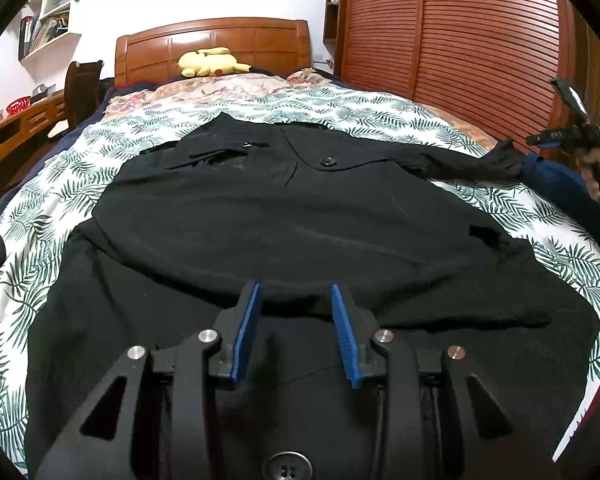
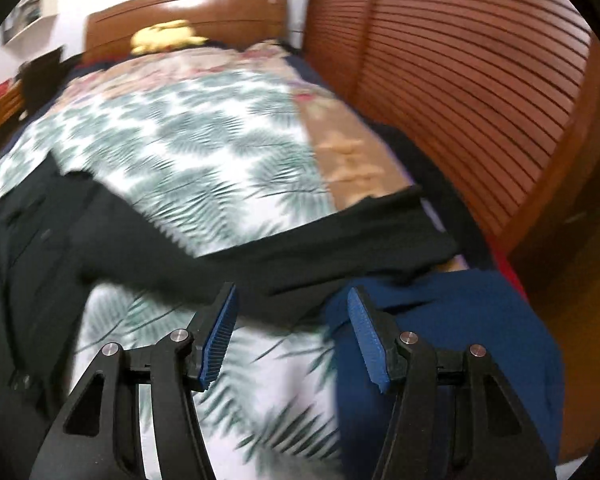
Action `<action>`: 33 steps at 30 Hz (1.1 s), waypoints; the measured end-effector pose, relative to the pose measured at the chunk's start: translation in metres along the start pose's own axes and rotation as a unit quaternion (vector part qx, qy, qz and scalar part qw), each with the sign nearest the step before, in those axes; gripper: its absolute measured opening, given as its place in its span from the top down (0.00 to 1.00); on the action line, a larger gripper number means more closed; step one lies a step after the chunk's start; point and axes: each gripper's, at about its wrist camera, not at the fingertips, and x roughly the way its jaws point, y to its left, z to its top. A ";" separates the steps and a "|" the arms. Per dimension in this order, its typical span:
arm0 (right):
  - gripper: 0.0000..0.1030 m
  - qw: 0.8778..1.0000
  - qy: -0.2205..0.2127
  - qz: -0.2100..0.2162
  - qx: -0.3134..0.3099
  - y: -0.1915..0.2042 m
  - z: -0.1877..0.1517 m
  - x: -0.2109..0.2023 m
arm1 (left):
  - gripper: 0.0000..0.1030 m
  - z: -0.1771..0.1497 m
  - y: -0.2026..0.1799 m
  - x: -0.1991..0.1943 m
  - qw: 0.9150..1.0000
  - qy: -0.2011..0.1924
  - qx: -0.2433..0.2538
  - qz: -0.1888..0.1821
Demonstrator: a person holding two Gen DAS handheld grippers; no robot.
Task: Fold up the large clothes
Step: 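Move the right tool to the other sleeve cuff and grasp it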
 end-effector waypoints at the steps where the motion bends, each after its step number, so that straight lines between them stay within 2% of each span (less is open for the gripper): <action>1: 0.44 1.000 0.004 -0.006 0.008 -0.008 0.004 0.004 | 0.66 0.000 0.000 0.000 1.000 0.000 0.000 0.000; 10: 0.44 0.995 0.042 -0.046 0.072 -0.077 0.029 0.046 | 0.66 -0.001 -0.003 0.005 1.000 0.008 0.005 0.006; 16: 0.44 0.985 0.082 -0.061 0.136 -0.118 0.034 0.079 | 0.66 -0.001 -0.003 0.009 1.000 0.019 0.006 0.004; 20: 0.44 0.978 0.116 -0.064 0.163 -0.128 0.029 0.097 | 0.66 -0.001 -0.002 0.011 1.000 0.021 0.006 0.003; 23: 0.43 0.971 0.164 -0.031 0.170 -0.126 0.022 0.118 | 0.66 -0.001 -0.002 0.011 1.000 0.021 0.007 0.004; 25: 0.43 0.975 0.156 -0.041 0.152 -0.118 0.024 0.118 | 0.66 -0.001 -0.002 0.011 1.000 0.021 0.009 0.004; 26: 0.44 0.977 0.151 -0.032 0.147 -0.113 0.026 0.117 | 0.66 -0.001 -0.002 0.011 1.000 0.021 0.009 0.004; 27: 0.51 0.979 0.149 -0.021 0.139 -0.107 0.027 0.117 | 0.66 -0.001 -0.002 0.012 1.000 0.021 0.010 0.004; 28: 0.62 0.981 0.146 -0.021 0.128 -0.101 0.029 0.116 | 0.66 -0.001 -0.002 0.012 1.000 0.021 0.010 0.004; 29: 0.82 0.985 0.138 -0.029 0.104 -0.091 0.032 0.113 | 0.66 -0.001 -0.002 0.012 1.000 0.021 0.010 0.004; 33: 0.89 0.996 0.067 -0.024 0.055 -0.060 0.049 0.081 | 0.66 -0.001 -0.002 0.011 1.000 0.020 0.010 0.003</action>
